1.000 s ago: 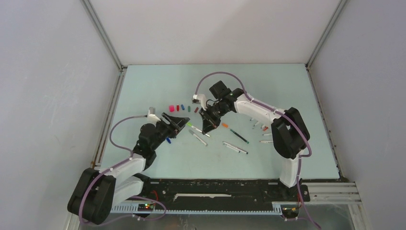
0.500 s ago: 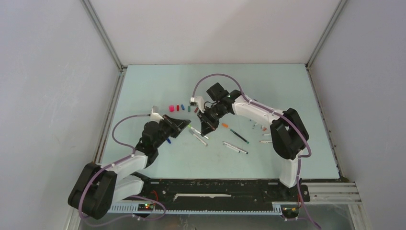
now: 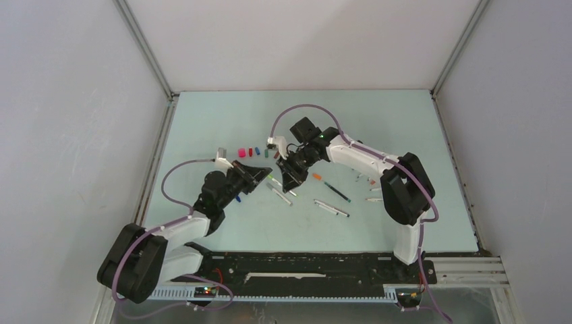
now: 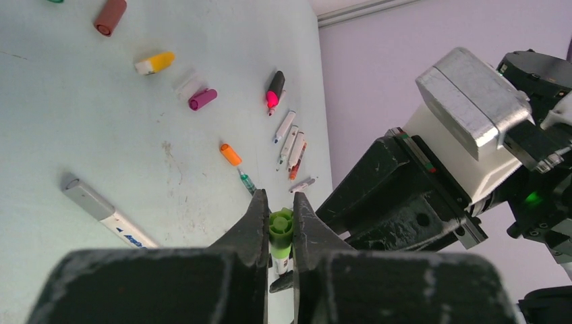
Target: Open the pen caps
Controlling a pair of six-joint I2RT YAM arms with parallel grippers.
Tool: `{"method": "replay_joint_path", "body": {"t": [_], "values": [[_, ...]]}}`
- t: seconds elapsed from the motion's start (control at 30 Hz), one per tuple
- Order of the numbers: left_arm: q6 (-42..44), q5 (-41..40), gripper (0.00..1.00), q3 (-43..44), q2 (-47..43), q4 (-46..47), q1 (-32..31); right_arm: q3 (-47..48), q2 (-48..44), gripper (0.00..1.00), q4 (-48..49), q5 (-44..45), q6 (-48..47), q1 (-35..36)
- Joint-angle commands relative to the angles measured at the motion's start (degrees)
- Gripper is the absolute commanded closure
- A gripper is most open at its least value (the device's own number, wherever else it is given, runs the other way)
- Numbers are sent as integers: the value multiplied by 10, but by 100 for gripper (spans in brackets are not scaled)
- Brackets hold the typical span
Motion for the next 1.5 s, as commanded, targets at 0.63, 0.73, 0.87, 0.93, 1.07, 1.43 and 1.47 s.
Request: {"method": "replay_joint_path", "body": {"t": [0.63, 0.73, 0.87, 0.93, 1.07, 1.43, 1.47], "values": [[101, -59, 100, 123, -140, -300, 179, -228, -129, 100, -7, 116, -55, -10], [132, -107, 100, 112, -179, -470, 179, -246, -131, 98, 1, 175, -60, 5], [143, -150, 98, 64, -216, -554, 180, -253, -117, 92, 10, 236, -61, 13], [135, -158, 97, 40, -222, -557, 180, -253, -112, 89, 10, 243, -60, 14], [114, -172, 92, 12, -204, -531, 180, -253, -109, 76, 11, 254, -60, 19], [96, -181, 85, 20, -104, -535, 180, -208, -138, 64, 2, 192, -73, 22], [94, -183, 83, 21, -106, -541, 180, -199, -139, 63, 11, 180, -70, 23]]}}
